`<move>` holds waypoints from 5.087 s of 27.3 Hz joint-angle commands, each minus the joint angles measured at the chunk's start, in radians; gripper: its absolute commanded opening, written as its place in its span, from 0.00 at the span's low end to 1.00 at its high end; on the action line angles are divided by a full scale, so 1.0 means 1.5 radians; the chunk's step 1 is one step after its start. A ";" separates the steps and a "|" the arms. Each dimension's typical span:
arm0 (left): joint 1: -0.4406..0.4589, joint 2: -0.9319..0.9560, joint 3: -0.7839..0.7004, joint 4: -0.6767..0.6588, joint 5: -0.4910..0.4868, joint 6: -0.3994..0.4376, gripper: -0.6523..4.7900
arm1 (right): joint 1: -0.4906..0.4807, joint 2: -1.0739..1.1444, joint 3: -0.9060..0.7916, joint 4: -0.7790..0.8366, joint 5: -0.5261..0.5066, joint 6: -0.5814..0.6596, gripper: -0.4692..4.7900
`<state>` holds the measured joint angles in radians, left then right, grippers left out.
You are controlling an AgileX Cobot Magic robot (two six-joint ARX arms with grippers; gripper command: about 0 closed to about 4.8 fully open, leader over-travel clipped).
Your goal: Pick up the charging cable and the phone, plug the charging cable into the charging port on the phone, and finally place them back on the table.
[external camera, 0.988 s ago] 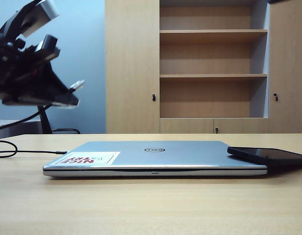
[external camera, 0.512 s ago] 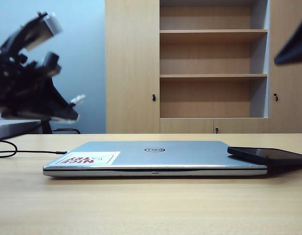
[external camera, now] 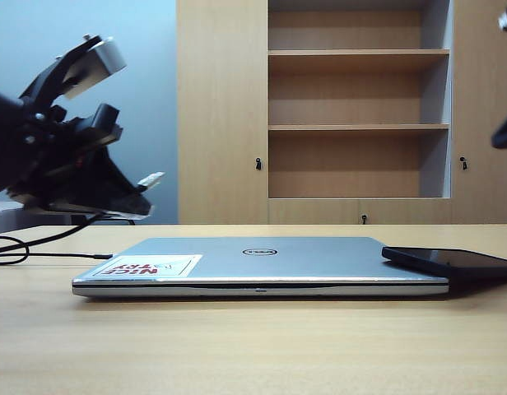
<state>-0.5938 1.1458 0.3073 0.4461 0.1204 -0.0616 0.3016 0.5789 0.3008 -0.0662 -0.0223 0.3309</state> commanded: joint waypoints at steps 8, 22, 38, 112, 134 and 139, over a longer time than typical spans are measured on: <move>-0.025 -0.001 0.002 0.013 0.003 0.001 0.11 | -0.103 0.049 0.001 0.028 -0.080 0.089 0.21; -0.025 -0.001 0.002 0.012 0.003 0.000 0.11 | -0.112 0.175 0.001 0.086 -0.091 0.452 0.83; -0.025 -0.001 0.002 0.012 0.002 0.001 0.11 | -0.115 0.368 0.002 0.224 -0.139 0.499 0.83; -0.025 -0.001 0.002 0.013 0.003 0.001 0.11 | -0.146 0.334 0.134 0.085 -0.198 0.143 0.08; -0.025 -0.001 0.002 -0.005 0.003 0.001 0.11 | 0.056 0.322 0.391 -0.615 0.063 0.036 0.08; -0.025 -0.001 0.002 -0.004 0.003 0.001 0.11 | 0.060 0.368 0.391 -0.633 0.055 0.036 0.08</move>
<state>-0.6323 1.1461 0.3073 0.4294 0.1211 -0.0612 0.3901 1.1240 0.8795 -1.0286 0.0681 0.3874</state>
